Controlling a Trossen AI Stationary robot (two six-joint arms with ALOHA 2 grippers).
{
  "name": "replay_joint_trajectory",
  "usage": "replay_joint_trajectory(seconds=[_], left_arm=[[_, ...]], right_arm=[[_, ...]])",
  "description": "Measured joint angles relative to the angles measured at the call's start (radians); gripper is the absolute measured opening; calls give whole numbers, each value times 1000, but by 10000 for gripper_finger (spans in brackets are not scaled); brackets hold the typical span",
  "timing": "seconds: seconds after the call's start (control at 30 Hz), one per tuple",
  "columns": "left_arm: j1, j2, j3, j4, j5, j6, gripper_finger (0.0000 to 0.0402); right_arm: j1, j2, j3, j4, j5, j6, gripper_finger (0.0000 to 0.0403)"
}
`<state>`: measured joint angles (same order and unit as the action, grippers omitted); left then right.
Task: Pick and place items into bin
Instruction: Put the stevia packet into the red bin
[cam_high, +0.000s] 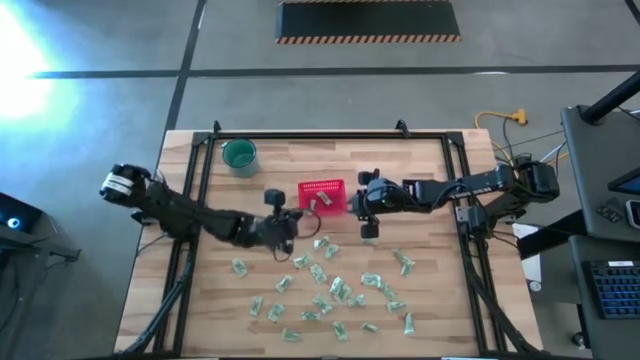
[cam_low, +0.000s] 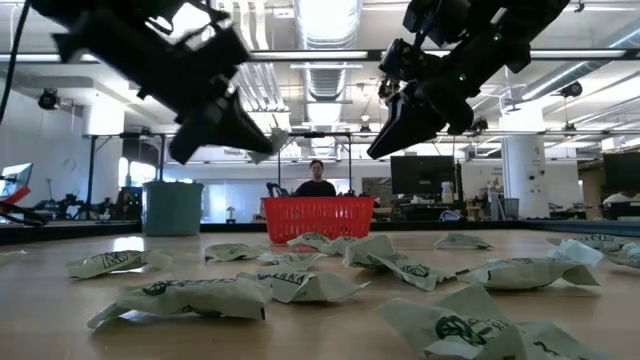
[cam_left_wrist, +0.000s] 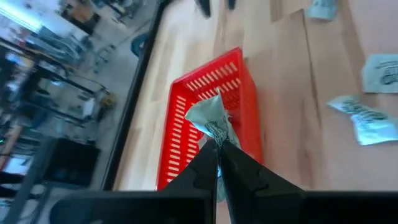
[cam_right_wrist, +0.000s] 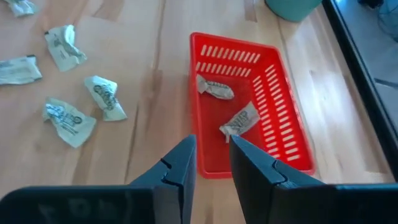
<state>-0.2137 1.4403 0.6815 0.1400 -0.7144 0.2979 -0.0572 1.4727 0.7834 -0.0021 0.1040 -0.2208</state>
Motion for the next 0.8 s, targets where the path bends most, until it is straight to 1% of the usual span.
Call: replay_joint_trajectory(seconds=[0.13,0.23,0.37,0.43,0.5,0.57,0.73,0.8], left_arm=[[116,1,-1,6,115,5,0],[178,1,-2,7,129,7,0],[211,1,-2,10,176,61,0],[215,1,-2,10,203,88,9],[215,1,-2,16,236,109,27],[214,1,-2,25,246,129,52],[217,1,-1,42,244,154,122],[217,-1,-1,41,238,164,145]], right_arm=[[28,0,0,-3,0,35,90],[57,0,0,-5,-1,55,91],[106,0,0,-52,-1,111,86],[131,0,0,-86,-1,159,83],[155,0,0,-127,0,222,82],[179,0,0,-157,0,287,82],[231,0,0,-190,4,431,88],[248,2,0,-204,37,467,89]])
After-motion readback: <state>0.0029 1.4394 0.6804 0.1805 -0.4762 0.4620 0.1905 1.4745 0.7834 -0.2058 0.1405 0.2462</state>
